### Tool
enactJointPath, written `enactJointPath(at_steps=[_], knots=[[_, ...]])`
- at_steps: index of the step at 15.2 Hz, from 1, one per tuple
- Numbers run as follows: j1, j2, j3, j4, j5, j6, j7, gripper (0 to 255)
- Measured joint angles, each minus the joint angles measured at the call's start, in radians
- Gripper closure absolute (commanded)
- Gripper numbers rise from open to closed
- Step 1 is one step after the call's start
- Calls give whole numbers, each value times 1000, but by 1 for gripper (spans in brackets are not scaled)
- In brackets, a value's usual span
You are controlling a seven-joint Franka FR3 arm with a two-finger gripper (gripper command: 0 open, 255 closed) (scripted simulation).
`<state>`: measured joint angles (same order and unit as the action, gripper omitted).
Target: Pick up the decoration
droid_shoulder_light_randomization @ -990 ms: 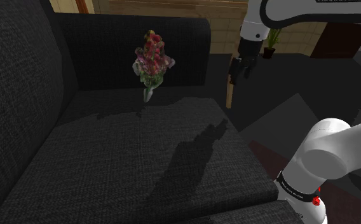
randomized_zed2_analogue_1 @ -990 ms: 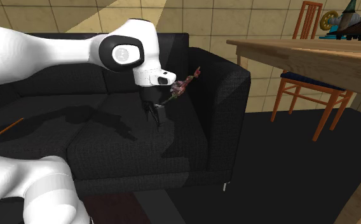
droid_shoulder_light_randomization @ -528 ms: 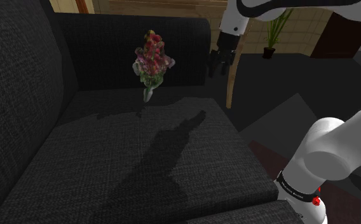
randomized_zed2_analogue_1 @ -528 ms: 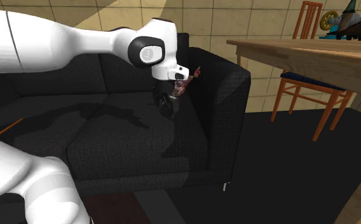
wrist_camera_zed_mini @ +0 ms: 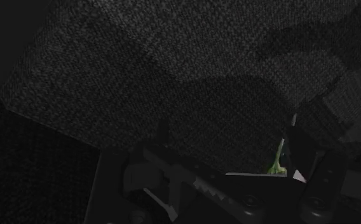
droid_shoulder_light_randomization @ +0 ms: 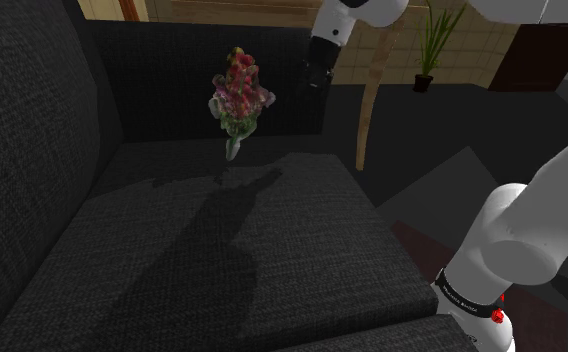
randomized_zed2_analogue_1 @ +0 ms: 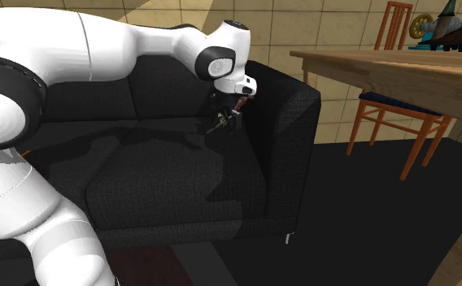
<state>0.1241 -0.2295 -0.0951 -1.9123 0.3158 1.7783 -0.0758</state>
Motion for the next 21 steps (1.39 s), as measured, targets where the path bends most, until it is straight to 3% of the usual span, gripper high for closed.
enactJointPath(at_steps=[9, 17, 18, 21], knots=[[22, 281, -23, 364, 243, -77, -89, 0], [24, 287, -19, 287, 269, -6, -141, 0], [24, 285, -19, 280, 269, -1, -143, 255], [24, 282, -19, 273, 270, 3, -146, 255]])
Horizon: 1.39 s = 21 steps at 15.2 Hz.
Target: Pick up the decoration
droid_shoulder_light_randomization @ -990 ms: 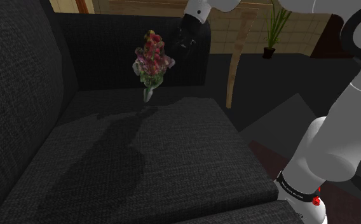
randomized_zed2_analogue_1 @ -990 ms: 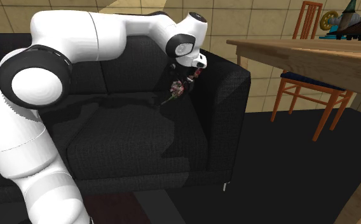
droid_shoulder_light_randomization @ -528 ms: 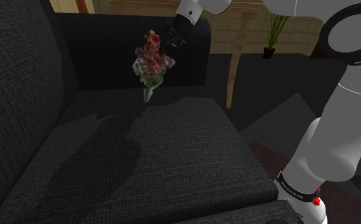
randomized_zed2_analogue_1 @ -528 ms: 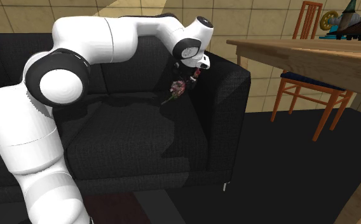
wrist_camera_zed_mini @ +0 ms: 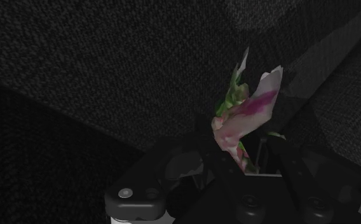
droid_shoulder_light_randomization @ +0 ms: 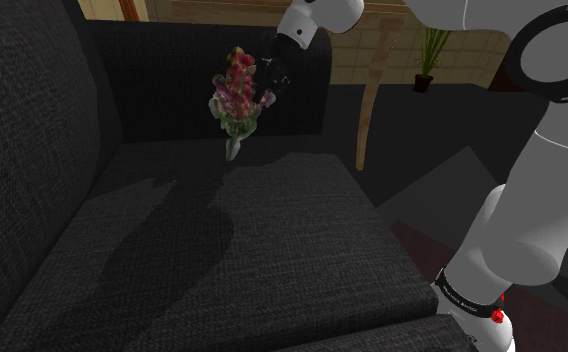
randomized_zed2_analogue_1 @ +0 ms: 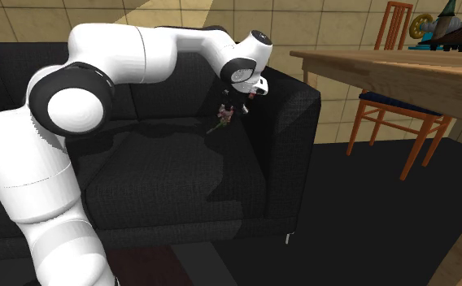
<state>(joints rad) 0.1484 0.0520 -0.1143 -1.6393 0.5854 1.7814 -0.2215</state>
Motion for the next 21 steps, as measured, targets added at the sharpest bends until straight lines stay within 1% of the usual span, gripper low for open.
enactJointPath(at_steps=[7, 9, 21], knots=[[0, 0, 0, 1, 0, 0, 0, 255], [-1, 1, 0, 17, -2, -14, 8, 255], [-11, 45, -7, 224, -6, -160, 85, 255]])
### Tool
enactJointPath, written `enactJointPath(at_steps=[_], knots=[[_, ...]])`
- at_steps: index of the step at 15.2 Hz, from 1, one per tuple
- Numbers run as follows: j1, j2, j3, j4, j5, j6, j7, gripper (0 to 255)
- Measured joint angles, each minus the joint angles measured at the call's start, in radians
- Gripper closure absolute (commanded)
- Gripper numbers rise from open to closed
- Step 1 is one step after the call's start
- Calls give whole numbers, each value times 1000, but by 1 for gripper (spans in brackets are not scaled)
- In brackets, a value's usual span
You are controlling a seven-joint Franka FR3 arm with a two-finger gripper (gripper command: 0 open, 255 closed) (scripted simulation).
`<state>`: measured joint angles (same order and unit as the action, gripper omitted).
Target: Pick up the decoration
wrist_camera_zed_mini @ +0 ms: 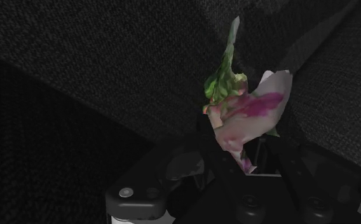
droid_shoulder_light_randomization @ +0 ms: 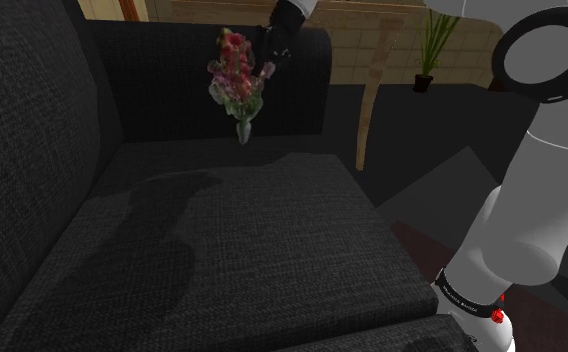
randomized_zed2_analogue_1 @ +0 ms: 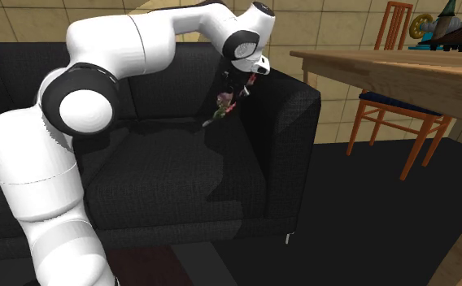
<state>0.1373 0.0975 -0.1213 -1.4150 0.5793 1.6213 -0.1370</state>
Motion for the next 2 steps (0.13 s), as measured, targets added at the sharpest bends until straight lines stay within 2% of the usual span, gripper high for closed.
enactJointPath(at_steps=[2], knots=[[-2, 6, -1, 28, 1, -20, 10, 255]])
